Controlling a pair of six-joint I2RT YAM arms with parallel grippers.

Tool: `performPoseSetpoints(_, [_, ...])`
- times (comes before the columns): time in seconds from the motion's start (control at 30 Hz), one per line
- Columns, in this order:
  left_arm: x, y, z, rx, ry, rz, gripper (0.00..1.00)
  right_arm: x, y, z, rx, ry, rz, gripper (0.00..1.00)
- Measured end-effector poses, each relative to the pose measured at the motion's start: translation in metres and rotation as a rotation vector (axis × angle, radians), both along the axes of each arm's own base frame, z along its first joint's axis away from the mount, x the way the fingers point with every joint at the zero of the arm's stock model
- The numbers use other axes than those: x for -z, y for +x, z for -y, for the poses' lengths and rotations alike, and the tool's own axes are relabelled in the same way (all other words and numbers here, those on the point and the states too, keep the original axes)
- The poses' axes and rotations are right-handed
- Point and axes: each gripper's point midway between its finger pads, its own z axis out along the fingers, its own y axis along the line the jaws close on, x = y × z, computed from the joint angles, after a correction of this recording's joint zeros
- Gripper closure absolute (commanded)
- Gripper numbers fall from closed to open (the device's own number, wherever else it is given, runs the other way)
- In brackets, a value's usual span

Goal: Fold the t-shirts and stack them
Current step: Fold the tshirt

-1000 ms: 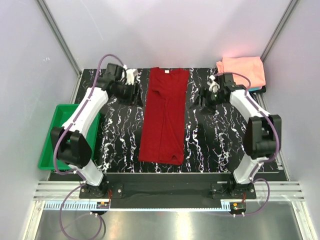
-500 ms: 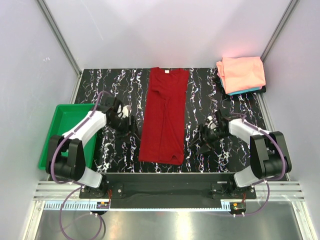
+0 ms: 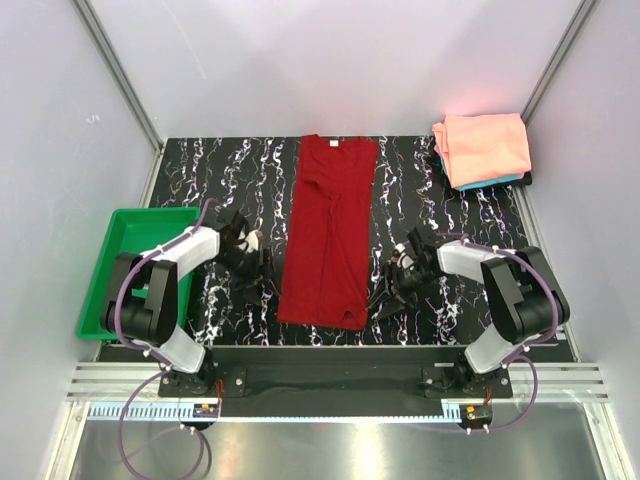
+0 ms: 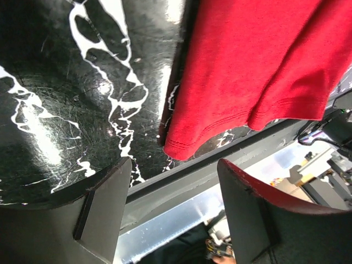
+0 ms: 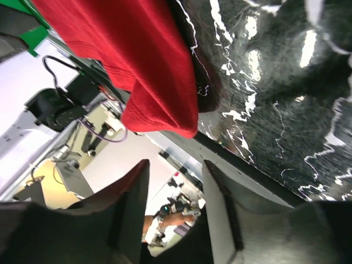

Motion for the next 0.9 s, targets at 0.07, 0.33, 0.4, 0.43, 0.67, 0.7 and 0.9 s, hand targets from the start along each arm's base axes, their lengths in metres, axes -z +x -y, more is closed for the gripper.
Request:
performPoseSetpoints(0.07, [0.004,-0.003,0.001,-0.009,-0.001,-0.023,0.34,0.003,-0.004,-0.003,-0.015,-0.004,-0.012,0.53])
performPoseSetpoints(0.33, [0.012,-0.013,0.003,-0.036,-0.015,-0.087,0.34,0.012,-0.025,-0.019,-0.094,-0.024,-0.065,0.46])
performPoseSetpoints(0.4, [0.013,-0.016,0.004,-0.044,-0.024,-0.1,0.35,0.014,-0.025,-0.02,-0.093,-0.034,-0.07,0.46])
performPoseSetpoints(0.43, [0.013,-0.017,0.005,-0.049,-0.027,-0.107,0.35,0.016,-0.025,-0.02,-0.089,-0.044,-0.071,0.46])
performPoseSetpoints(0.67, [0.018,-0.028,0.008,-0.072,-0.052,-0.153,0.36,0.022,-0.016,-0.02,-0.068,-0.071,-0.049,0.65])
performPoseSetpoints(0.7, [0.019,-0.03,0.008,-0.074,-0.054,-0.158,0.36,0.023,-0.013,-0.021,-0.066,-0.073,-0.043,0.68])
performPoseSetpoints(0.9, [0.021,-0.034,0.01,-0.091,-0.063,-0.18,0.36,0.027,-0.004,-0.023,-0.058,-0.082,-0.017,0.94])
